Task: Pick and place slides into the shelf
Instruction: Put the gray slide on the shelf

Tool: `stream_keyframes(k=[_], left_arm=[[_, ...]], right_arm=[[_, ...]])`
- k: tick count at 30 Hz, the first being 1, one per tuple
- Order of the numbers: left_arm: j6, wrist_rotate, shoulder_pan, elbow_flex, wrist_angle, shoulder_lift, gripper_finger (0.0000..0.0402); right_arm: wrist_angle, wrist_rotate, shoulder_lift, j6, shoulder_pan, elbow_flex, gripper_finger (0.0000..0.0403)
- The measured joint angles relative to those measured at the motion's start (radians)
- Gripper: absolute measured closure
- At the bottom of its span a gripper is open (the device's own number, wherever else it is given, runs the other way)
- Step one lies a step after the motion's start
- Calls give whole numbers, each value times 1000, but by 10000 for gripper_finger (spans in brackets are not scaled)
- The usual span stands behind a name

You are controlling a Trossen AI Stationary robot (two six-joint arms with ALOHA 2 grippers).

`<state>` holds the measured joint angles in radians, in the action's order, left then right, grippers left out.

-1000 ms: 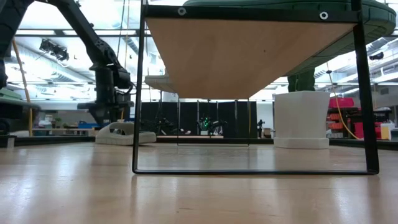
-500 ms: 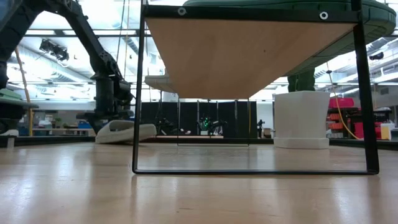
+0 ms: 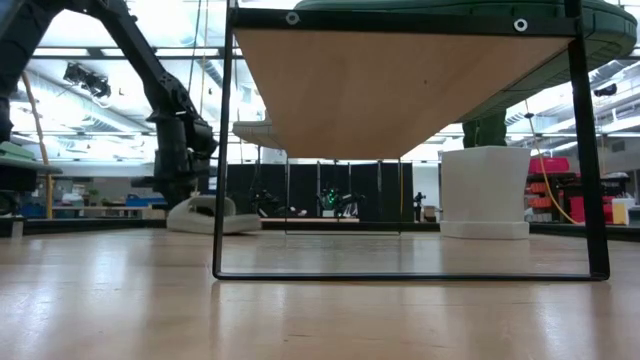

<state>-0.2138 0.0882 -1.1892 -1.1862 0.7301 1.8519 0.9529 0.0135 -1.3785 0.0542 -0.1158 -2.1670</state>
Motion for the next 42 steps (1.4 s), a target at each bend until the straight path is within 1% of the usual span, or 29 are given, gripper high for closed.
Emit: stream_keyframes(k=[4,9,16,20,24,28,36,40,42], left_arm=[[0,-1,1,0,26,-32,391],[0,9,1,0,46,-117,391],[-30,3,0,0,50,-278,392],[-63,-30,-1,0,41,-381,392],[-88,-63,-2,0,27,-477,392],[-128,-79,-1,0,-40,-562,392],[-285,-80,8,0,-238,-699,392],[-373,-81,41,0,-340,-750,392],[-417,-80,68,0,-364,-768,392]], right_arm=[[7,0,0,7,0,0,188],[29,3,0,20,0,0,188],[54,3,0,28,0,0,188],[60,3,3,36,0,0,189],[104,4,19,36,0,0,193],[133,3,39,24,0,0,198],[161,1,62,-3,0,0,204],[191,-14,65,-23,1,0,204],[219,-16,66,-32,1,0,204]])
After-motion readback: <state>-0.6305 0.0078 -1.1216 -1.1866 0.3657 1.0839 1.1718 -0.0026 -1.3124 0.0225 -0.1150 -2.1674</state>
